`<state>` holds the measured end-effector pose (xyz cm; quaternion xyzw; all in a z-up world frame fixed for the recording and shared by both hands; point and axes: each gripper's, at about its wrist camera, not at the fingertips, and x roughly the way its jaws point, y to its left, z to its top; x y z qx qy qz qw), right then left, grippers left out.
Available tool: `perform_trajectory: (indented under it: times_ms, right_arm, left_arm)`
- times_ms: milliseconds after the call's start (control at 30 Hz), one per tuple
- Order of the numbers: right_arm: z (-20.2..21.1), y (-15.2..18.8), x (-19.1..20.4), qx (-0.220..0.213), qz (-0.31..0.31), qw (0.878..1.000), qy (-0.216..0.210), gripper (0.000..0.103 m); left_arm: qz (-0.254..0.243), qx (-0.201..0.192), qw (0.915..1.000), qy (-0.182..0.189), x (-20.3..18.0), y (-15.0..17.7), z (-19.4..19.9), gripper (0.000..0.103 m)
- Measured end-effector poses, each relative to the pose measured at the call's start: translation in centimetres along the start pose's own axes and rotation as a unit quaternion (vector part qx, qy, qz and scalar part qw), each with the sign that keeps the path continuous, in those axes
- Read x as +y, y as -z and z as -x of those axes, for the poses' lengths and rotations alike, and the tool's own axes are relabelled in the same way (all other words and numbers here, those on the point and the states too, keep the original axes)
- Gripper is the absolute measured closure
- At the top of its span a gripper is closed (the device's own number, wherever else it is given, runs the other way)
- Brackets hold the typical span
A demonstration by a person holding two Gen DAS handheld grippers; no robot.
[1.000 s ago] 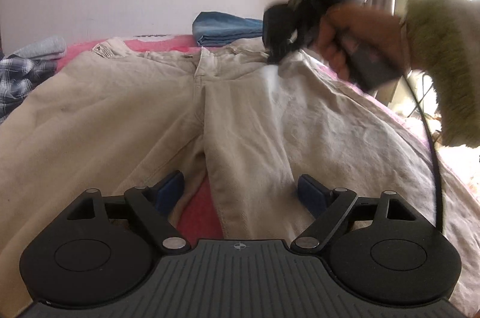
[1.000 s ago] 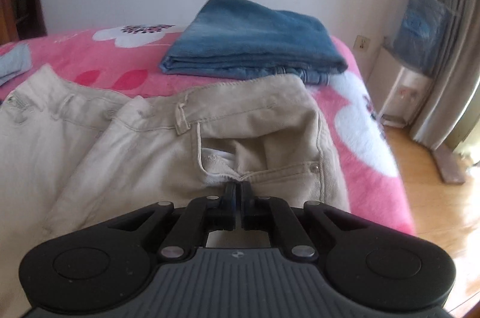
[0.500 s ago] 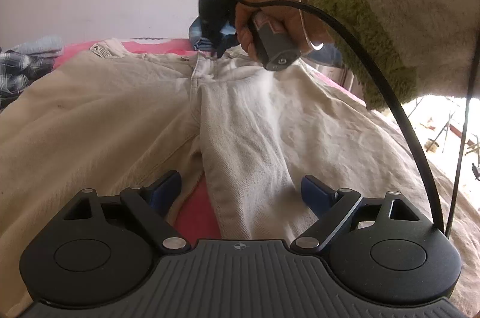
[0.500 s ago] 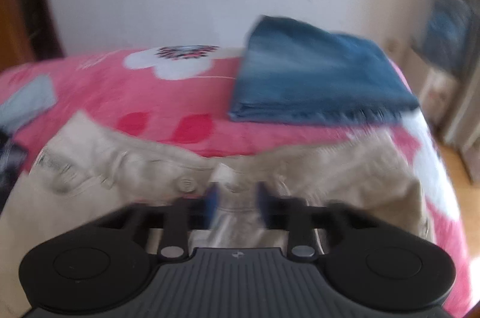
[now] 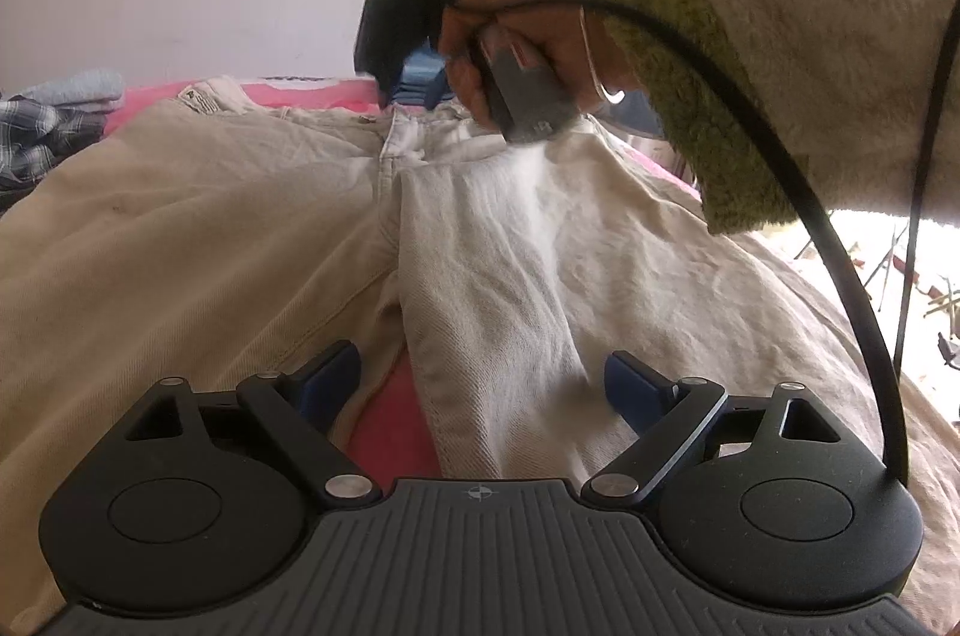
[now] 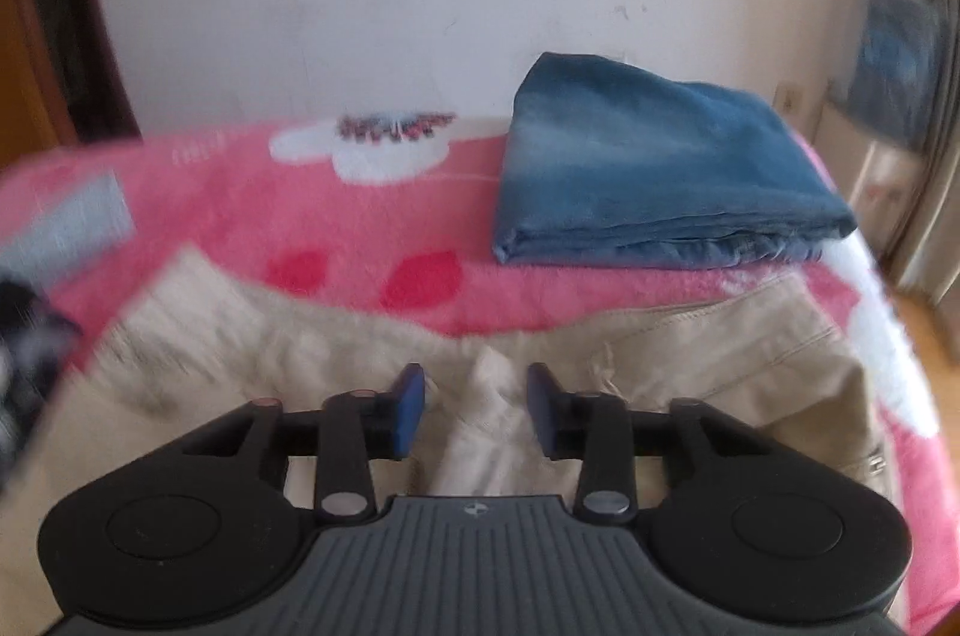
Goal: Fold clothes
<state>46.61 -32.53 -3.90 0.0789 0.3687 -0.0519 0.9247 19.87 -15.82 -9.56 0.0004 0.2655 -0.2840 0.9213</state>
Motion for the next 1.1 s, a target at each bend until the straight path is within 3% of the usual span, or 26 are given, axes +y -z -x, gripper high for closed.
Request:
perform_trajectory:
  times_ms: [100,133,267,467,567,633,667,733,833,1000,1100]
  right_arm:
    - [-0.4,0.8,-0.1,0.007,0.01,1.0,0.005,0.092]
    - [-0.6,1.1,-0.1,0.009,0.013,1.0,0.006,0.096]
    - [1.4,1.1,0.1,-0.048,0.006,0.999,-0.02,0.096]
    - [-0.9,-0.3,0.7,-0.01,0.023,0.998,-0.06,0.092]
    - [-2.1,-1.0,1.0,0.012,0.033,0.996,-0.08,0.084]
    - [0.5,-1.9,-1.0,-0.031,-0.004,0.991,-0.13,0.084]
    - [2.0,-2.2,-2.5,-0.054,-0.02,0.99,-0.131,0.084]
    - [4.3,-2.6,-5.7,-0.078,-0.044,0.99,-0.107,0.084]
    - [5.3,-2.4,-9.8,-0.056,-0.048,0.997,-0.038,0.085]
    - [-0.8,-0.4,-12.1,0.032,0.0,0.997,0.065,0.086]
    - [-3.0,1.0,-11.5,0.016,0.015,0.995,0.098,0.085]
  left_arm:
    - [0.001,-0.001,1.0,0.001,0.1,0.0,0.0,0.013]
    - [0.001,-0.001,1.0,0.001,0.1,0.0,0.0,0.013]
    - [0.001,-0.001,1.0,0.001,0.0,0.1,0.0,0.013]
    - [0.001,-0.001,1.0,0.001,-0.1,0.0,0.0,0.013]
    - [0.002,-0.001,1.0,0.002,0.0,0.0,-0.1,0.013]
    - [0.003,-0.001,1.0,0.002,0.0,-0.1,-0.1,0.013]
    - [0.003,-0.001,1.0,0.003,0.1,-0.1,-0.2,0.013]
    - [0.004,-0.001,1.0,0.003,0.1,-0.1,-0.2,0.012]
    - [0.002,-0.001,1.0,0.003,0.1,-0.1,-0.2,0.012]
    - [-0.001,0.0,1.0,0.003,0.1,-0.1,-0.2,0.011]
    - [0.0,0.001,1.0,0.004,0.3,-0.1,-0.3,0.01]
